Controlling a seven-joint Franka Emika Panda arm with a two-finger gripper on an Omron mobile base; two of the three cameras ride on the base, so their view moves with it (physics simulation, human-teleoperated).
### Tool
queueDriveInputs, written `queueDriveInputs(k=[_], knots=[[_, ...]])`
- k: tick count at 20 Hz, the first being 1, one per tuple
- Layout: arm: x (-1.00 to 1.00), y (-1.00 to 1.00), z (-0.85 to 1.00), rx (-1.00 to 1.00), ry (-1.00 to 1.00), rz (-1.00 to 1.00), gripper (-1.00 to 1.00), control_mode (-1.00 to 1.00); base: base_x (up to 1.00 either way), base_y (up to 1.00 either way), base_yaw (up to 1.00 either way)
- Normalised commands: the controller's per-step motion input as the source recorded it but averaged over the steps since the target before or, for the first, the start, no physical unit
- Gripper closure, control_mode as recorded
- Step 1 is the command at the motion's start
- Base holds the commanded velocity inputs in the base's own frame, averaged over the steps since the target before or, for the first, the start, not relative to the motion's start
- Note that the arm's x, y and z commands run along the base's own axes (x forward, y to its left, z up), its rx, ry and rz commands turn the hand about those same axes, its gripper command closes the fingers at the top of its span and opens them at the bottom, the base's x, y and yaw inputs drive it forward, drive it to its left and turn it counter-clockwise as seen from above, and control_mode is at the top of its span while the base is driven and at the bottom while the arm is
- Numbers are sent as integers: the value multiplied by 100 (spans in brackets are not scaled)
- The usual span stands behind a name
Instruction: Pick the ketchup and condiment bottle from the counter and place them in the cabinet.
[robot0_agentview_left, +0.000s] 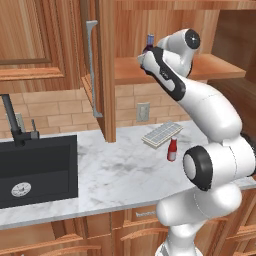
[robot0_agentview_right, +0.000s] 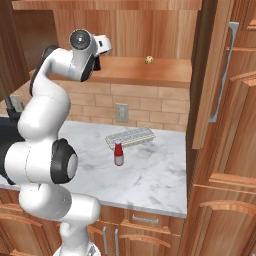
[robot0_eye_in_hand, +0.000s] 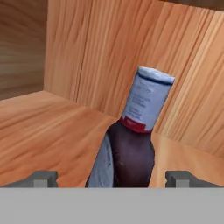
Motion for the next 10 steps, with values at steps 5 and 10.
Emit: queueDriveInputs(k=[5, 10], knots=[[-55, 0, 0, 0, -13, 0, -100, -100, 0, 0, 0], [-76, 0, 0, 0, -10, -1, -100, -100, 0, 0, 0]])
